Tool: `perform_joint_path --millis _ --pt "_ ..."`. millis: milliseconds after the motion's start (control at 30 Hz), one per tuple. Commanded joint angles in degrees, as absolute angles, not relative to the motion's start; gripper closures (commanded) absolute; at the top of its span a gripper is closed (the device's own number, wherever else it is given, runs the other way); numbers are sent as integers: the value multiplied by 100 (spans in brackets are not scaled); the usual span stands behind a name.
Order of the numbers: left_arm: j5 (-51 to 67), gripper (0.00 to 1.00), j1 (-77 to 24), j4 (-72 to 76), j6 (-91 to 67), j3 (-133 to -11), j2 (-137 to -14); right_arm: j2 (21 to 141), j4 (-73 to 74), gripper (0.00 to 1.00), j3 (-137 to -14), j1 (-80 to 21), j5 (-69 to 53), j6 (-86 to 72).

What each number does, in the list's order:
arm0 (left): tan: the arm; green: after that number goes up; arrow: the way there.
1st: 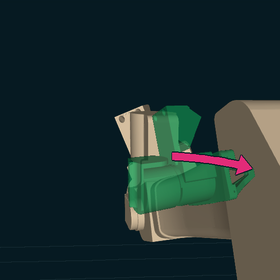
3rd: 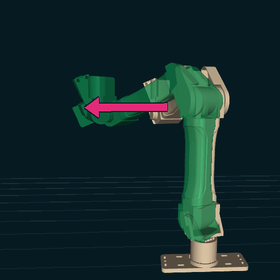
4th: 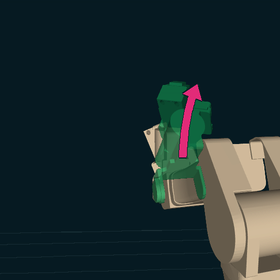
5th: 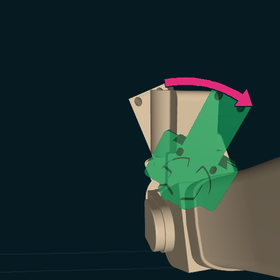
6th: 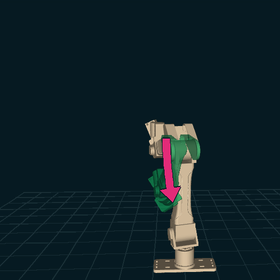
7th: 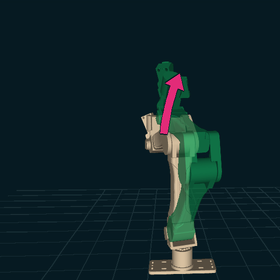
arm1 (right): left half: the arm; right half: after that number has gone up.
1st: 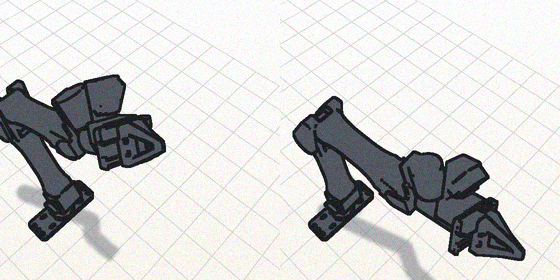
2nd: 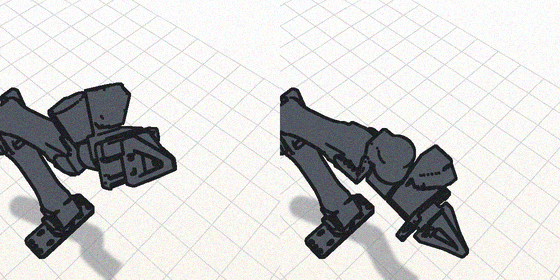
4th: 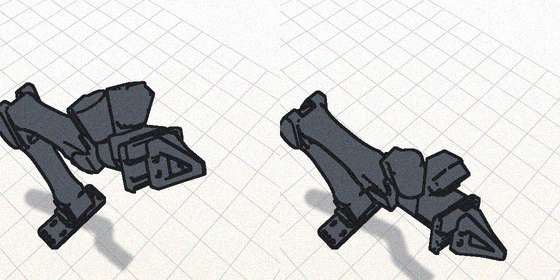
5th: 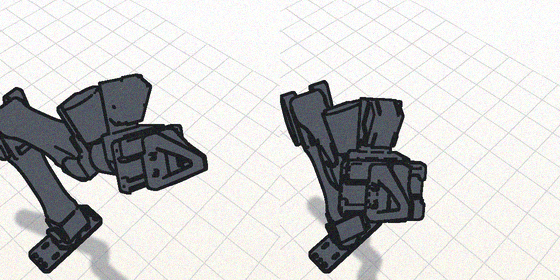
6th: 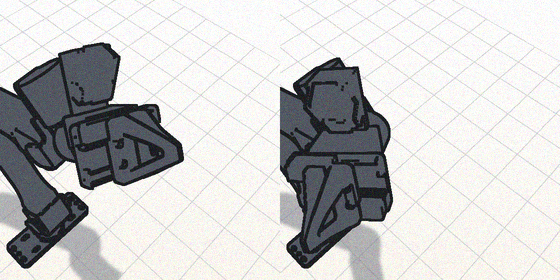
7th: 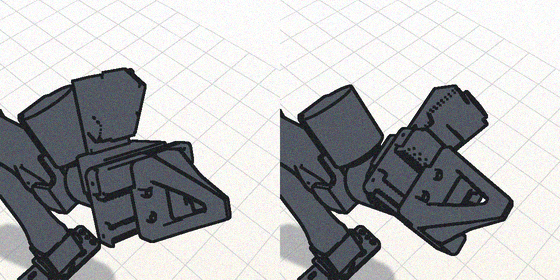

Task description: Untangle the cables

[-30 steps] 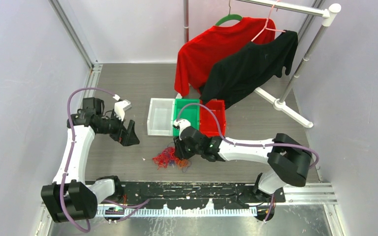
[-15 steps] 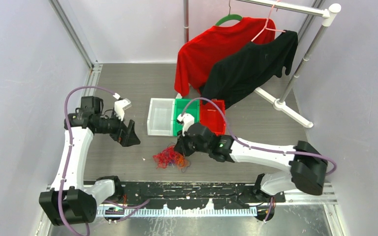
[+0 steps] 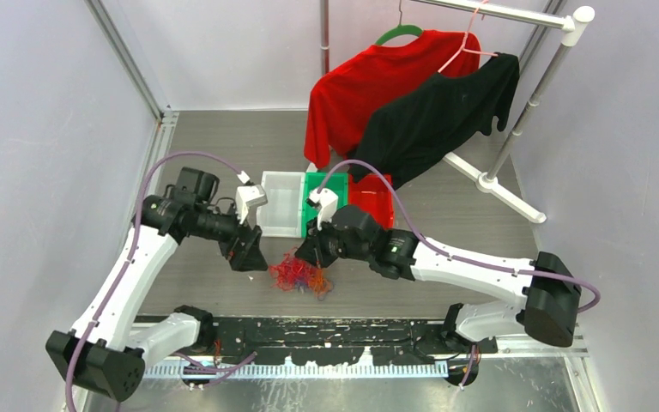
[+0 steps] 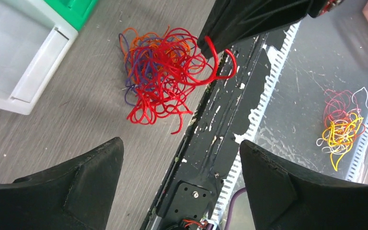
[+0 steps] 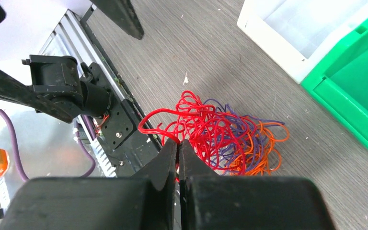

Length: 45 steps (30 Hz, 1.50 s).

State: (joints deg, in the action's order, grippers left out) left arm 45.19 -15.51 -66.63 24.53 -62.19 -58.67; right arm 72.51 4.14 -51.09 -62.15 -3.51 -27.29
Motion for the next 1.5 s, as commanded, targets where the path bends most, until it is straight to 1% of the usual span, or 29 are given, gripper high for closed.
perform_joint_path --millis 0,100,200,400,500,600,633,767,833,967,1000,1033,1100,1167,1200,1233,1267,1300,1467 --pt "4431 11 -1891 -6328 2240 -6378 -6205 7341 140 99 -5465 -6244 -696 -2854" --pt "4499 12 -2202 -6264 2344 -6415 -6372 7431 39 99 -5526 -6240 -860 -2953" --pt "4671 21 -2397 -6096 2368 -6403 -6441 7580 -18 99 -5641 -6242 -1078 -3043" --pt "4804 27 -2502 -5987 2636 -6343 -6514 7765 -325 99 -5759 -6236 -1391 -3297" --pt "4815 34 -2526 -5853 2577 -6307 -6521 7858 -433 99 -5789 -6231 -1491 -3399" --pt "4810 47 -2564 -5799 2566 -6231 -6489 7889 -653 99 -5737 -6215 -1564 -3532" --pt "4789 53 -2568 -5770 2571 -6201 -6468 7892 -736 99 -5709 -6207 -1609 -3579" --pt "4673 87 -2568 -5635 2501 -6118 -6400 7921 -1007 99 -5570 -6135 -1791 -3827" --pt "4440 99 -2571 -5535 2374 -6109 -6350 7877 -1118 99 -5468 -6064 -1818 -3948" --pt "3785 100 -2566 -5408 2164 -6169 -6206 7665 -1387 99 -5111 -5852 -1730 -4214" --pt "3662 100 -2571 -5385 2050 -6199 -6163 7605 -1438 97 -5014 -5795 -1631 -4286" --pt "3547 100 -2575 -5350 1943 -6257 -6144 7550 -1426 90 -4947 -5763 -1444 -4330" --pt "3358 100 -2581 -5309 1681 -6393 -6119 7448 -1196 70 -4880 -5752 -774 -4307" --pt "3287 100 -2576 -5302 1449 -6540 -6109 7370 -1112 42 -4865 -5765 -360 -4299" --pt "3272 100 -2575 -5310 1337 -6606 -6108 7328 -1066 31 -4875 -5785 -65 -4267" --pt "3270 100 -2575 -5331 1232 -6666 -6123 7285 -1030 28 -4896 -5824 147 -4200" --pt "3270 100 -2576 -5360 1144 -6715 -6122 7235 -983 22 -4929 -5883 370 -4116" --pt "3251 100 -2575 -5378 1037 -6760 -6130 7190 -950 19 -4959 -5977 611 -4010" --pt "2948 100 -2576 -5376 426 -6831 -6118 6978 -956 16 -4958 -6420 1299 -3645"
